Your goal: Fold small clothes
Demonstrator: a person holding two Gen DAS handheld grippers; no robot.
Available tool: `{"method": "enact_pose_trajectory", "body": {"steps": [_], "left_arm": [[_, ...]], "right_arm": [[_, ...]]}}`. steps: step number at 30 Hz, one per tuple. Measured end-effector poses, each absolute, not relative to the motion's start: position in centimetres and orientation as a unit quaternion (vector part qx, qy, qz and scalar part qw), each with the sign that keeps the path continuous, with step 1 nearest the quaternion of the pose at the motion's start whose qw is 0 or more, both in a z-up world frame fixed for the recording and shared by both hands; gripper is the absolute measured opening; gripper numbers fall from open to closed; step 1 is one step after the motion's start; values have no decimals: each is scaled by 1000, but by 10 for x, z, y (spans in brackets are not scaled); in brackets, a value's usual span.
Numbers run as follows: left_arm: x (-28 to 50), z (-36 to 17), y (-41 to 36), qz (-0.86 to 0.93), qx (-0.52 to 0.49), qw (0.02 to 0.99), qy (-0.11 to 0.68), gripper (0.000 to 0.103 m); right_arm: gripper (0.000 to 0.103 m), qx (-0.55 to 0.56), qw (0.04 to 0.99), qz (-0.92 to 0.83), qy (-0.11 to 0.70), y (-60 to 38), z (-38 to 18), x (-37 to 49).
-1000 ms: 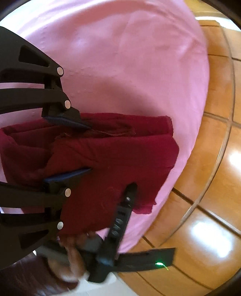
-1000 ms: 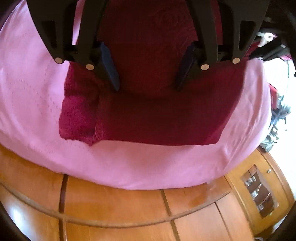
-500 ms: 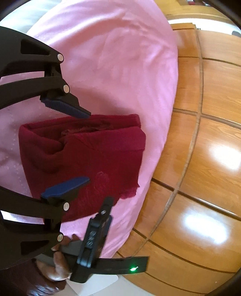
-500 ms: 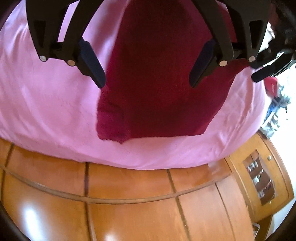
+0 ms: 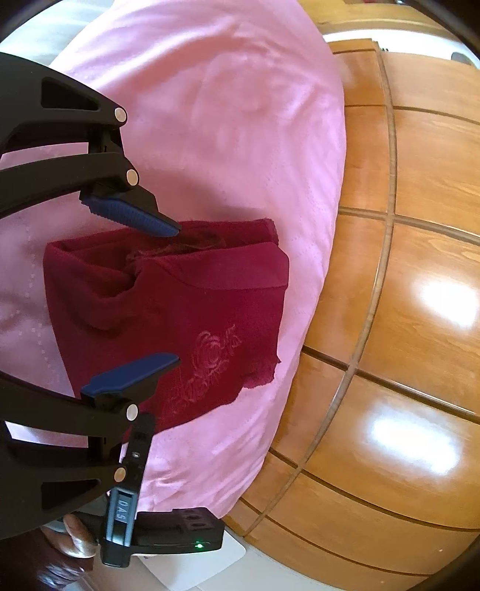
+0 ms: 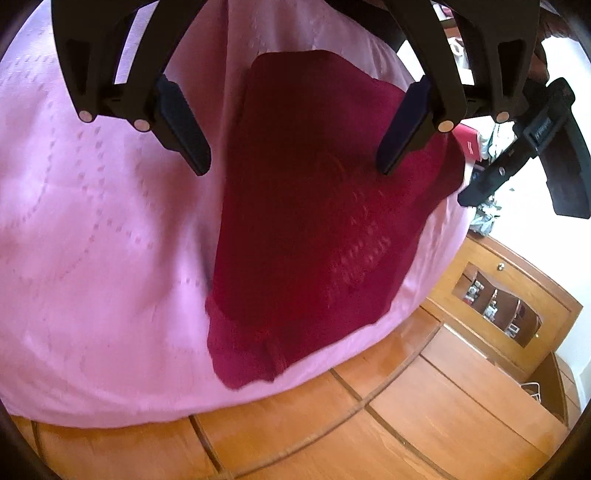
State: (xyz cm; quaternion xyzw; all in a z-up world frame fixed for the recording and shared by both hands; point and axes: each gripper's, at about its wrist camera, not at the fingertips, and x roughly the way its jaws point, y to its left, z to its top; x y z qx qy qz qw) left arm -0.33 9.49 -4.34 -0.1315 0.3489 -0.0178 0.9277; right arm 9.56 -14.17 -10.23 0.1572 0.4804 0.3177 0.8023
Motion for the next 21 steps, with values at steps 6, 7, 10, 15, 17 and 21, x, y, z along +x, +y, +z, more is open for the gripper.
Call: {"method": "enact_pose_trajectory", "body": {"steps": [6,7,10,15,17,21], "left_arm": [[7,-59,101,-6,-128,920,370,65],[9,-62,102,-3,-128,919,374,64],[14,-71,107,-3,-132,913,386,65],[20,-80,113,-27,-146,908,392,73],[23,-83,120,-38,-161,906,390,73],[35,-98,136,-95,-235,877,409,73]], "right_arm": [[91,162,796,323,486,-135,-108,100],[91,162,796,324,485,-134,-107,100],[91,169,798,330,475,-137,-102,103],[91,190,801,321,468,-146,-101,117],[91,194,801,319,468,-146,-102,124],[89,200,793,324,475,-138,-109,140]]}}
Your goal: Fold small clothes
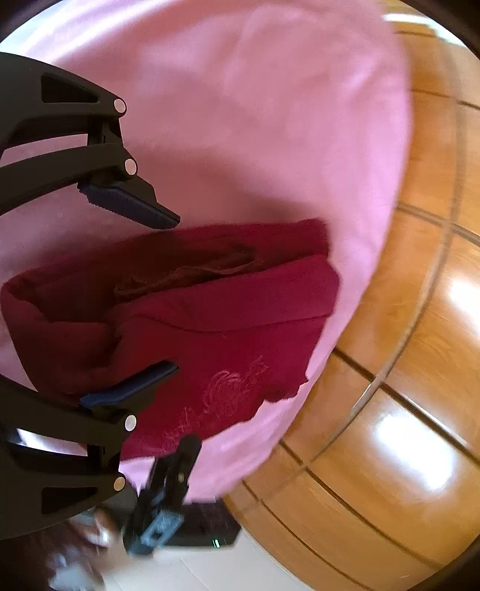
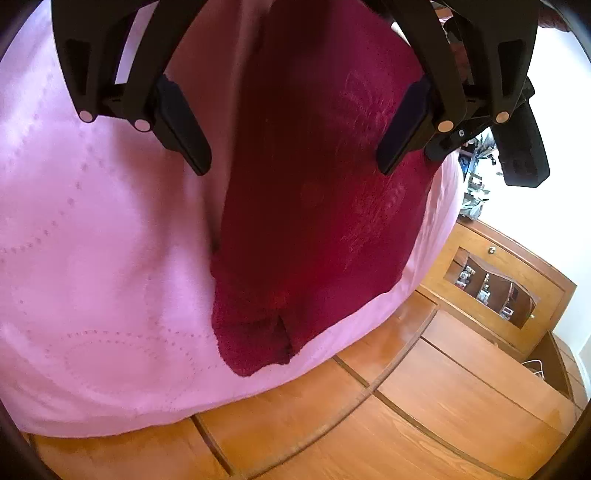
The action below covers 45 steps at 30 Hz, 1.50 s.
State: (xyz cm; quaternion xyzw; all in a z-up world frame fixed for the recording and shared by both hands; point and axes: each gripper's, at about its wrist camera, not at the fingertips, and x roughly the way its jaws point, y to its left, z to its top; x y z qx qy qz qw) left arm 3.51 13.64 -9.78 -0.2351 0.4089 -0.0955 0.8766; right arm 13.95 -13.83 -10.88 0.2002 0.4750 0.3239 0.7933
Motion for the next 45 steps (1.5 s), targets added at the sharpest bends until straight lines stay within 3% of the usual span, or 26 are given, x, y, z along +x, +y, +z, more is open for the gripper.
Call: {"method": "enact_pose_trajectory", "body": {"steps": [6,14,16,19,27,28,29,32,34,41,45], "left_arm": [[47,-118,145,-148,-290,845,423,72],[44,-126,138,-193,-305,841,403,48],[42,-124,137,-195,-304,843,400,46],[40,-123,136,-190,-297,846,401,46],[41,-132,143,-189,-313,844,392,46],[41,-133,144,-190,-315,843,392,46],[41,-133,144,-191,-316,843,392,46],[39,-130,143,-192,-322,842,387,44],[37,-125,144,-200,-327,842,379,40],[45,-78,123,-271,-319,845,333,34],[88,-46,96,-301,-301,848,317,34]], "right_arm": [[80,202,782,337,484,-130,-119,142],[56,179,791,338,477,-133,-113,137],[56,166,796,335,476,-132,-108,135],[79,151,801,319,483,-129,-106,135],[79,126,823,328,447,-134,-82,127],[77,130,813,333,459,-131,-87,133],[60,127,811,328,468,-126,-93,138],[43,115,817,323,465,-117,-95,136],[37,95,826,326,451,-113,-85,127],[27,103,847,341,394,-135,-37,111],[26,103,868,325,361,-164,-10,125]]}}
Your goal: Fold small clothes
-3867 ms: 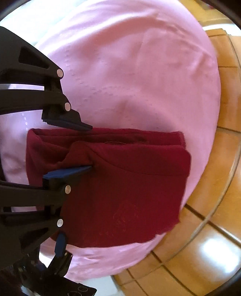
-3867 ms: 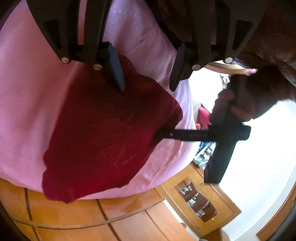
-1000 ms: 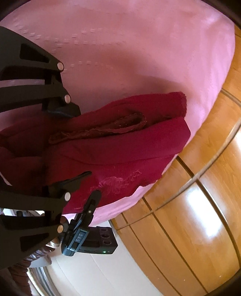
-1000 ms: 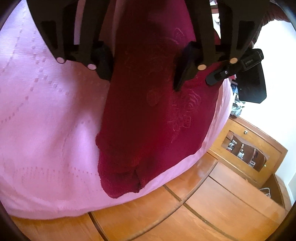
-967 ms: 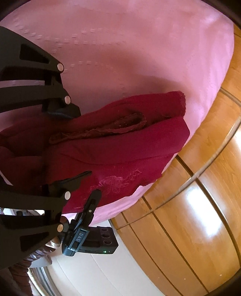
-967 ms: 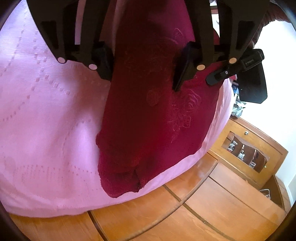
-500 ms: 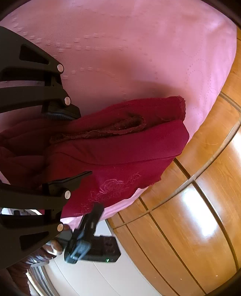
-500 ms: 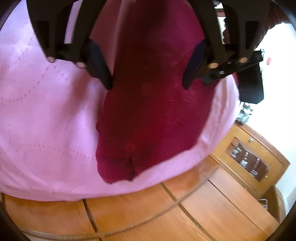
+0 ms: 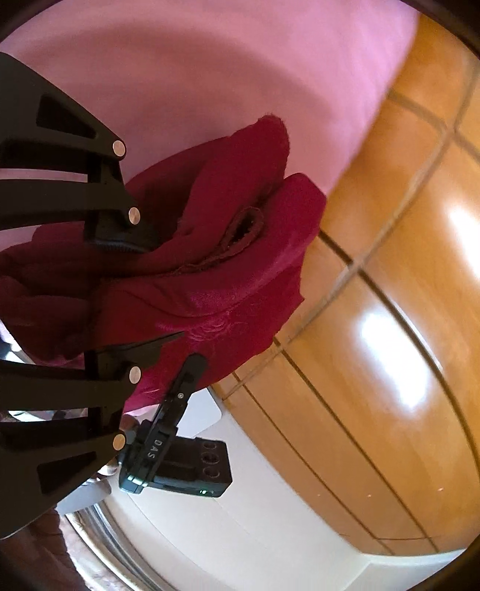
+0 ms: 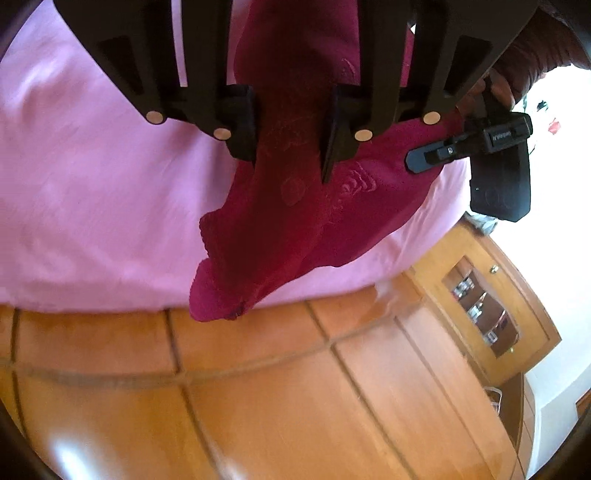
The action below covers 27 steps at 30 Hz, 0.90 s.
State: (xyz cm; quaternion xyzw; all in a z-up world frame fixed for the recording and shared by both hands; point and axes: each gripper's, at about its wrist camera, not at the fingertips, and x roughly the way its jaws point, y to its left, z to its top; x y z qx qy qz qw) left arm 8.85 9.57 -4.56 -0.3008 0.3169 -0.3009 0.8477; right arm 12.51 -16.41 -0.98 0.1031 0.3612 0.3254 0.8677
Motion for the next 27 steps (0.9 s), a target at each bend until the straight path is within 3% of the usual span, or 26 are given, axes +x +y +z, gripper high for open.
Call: {"method": "enact_pose_trajectory", "body": {"steps": [6,9,11,12,15,18,20,22,27], "left_arm": [[174,-24,33,-313,-242,856,333,34],[216,-40,0,-297,-215,853,373,34],[235,-62,-18,-279,-193,847,410,34],[246,-81,-29,-252,-172,842,445,37],[252,-110,-40,-211,-144,850,460,62],[254,-112,-34,-215,-173,841,466,63],[251,-107,-35,-202,-157,848,464,66],[233,-94,-39,-171,-130,864,455,75],[212,-73,-46,-99,-73,899,420,84]], "right_arm": [[26,112,898,254,340,-214,0,172],[29,117,900,215,360,-242,-26,198],[36,125,890,187,396,-253,-57,215],[39,126,884,176,415,-256,-71,220],[53,140,878,159,429,-265,-114,220],[62,203,866,160,428,-277,-125,219],[74,196,871,146,425,-275,-126,218],[78,178,879,129,422,-273,-120,214],[86,110,906,87,399,-267,-87,192]]}}
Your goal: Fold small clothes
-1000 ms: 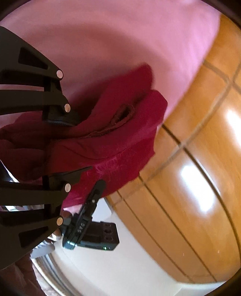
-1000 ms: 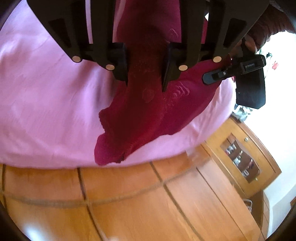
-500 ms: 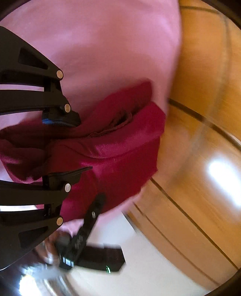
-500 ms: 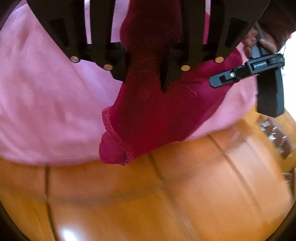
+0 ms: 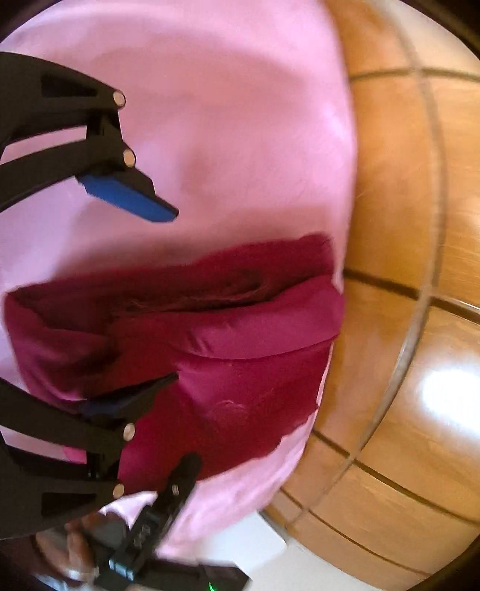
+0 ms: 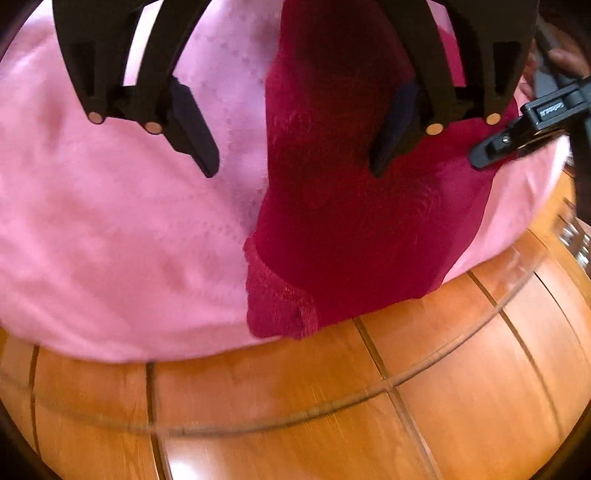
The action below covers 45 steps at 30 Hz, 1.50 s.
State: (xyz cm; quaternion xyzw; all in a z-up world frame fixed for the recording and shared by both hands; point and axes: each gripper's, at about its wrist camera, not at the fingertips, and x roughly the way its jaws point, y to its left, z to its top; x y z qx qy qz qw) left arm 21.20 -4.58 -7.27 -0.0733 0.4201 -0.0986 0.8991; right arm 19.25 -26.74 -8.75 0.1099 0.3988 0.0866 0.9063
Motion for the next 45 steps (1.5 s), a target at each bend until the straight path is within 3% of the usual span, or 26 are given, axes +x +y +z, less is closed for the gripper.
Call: {"method": "enact_pose_trajectory", "body": {"steps": [16,18,45], "left_arm": [[111,-32,-38,0,-20,947,322,94],[101,-28,-36,5,-22,951,310,99],[16,8,-40,39,-22,970,238,99]], "right_arm": [[100,29,942,-1,334,-215,-60,96],[100,31,945,-8,327,-212,-59,85],[100,45,965,-46,256,-201,-22,12]]}}
